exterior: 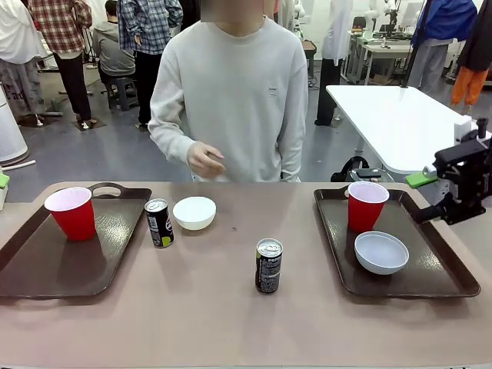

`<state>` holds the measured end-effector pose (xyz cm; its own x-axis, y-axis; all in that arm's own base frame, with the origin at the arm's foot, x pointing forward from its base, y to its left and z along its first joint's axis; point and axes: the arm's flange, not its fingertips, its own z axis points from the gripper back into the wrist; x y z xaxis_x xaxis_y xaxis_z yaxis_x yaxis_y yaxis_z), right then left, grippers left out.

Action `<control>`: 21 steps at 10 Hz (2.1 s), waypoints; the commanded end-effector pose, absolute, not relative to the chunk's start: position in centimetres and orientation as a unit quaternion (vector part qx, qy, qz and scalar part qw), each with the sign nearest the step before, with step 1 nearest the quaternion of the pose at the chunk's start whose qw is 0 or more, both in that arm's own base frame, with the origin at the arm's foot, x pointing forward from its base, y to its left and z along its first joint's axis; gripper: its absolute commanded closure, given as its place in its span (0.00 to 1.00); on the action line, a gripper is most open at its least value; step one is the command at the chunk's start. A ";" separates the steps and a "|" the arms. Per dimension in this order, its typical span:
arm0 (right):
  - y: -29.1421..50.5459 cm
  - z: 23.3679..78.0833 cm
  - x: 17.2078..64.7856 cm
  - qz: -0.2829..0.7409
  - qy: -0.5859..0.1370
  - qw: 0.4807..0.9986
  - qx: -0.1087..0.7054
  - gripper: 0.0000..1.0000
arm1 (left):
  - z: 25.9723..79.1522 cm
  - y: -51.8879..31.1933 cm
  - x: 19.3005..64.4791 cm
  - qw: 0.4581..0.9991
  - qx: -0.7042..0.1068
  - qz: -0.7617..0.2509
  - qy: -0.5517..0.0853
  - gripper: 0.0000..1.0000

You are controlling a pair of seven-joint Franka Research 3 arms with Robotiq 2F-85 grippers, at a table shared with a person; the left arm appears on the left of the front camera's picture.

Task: Prepare tableware on both trays.
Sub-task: Pick up a Picnic Bowl from the table and place it on a Handle tray.

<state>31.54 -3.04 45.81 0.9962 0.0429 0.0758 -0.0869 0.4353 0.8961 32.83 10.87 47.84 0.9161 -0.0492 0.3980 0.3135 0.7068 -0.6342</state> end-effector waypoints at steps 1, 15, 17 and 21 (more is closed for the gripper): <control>-3.4 46.5 29.5 -0.005 -0.061 0.853 0.517 0.05 | 47.9 11.0 32.8 0.902 -0.377 -0.105 -0.183 0.00; -4.1 46.0 31.4 0.021 -0.033 0.850 0.526 0.05 | 57.0 1.8 38.8 0.969 -0.176 -0.094 -0.147 0.00; -4.1 46.0 31.4 0.021 -0.033 0.850 0.526 0.05 | 56.6 -1.7 40.6 0.981 -0.106 -0.103 -0.124 0.00; -4.1 46.0 31.4 0.021 -0.033 0.850 0.526 0.05 | 52.5 -10.9 42.4 0.982 0.022 -0.139 -0.124 0.00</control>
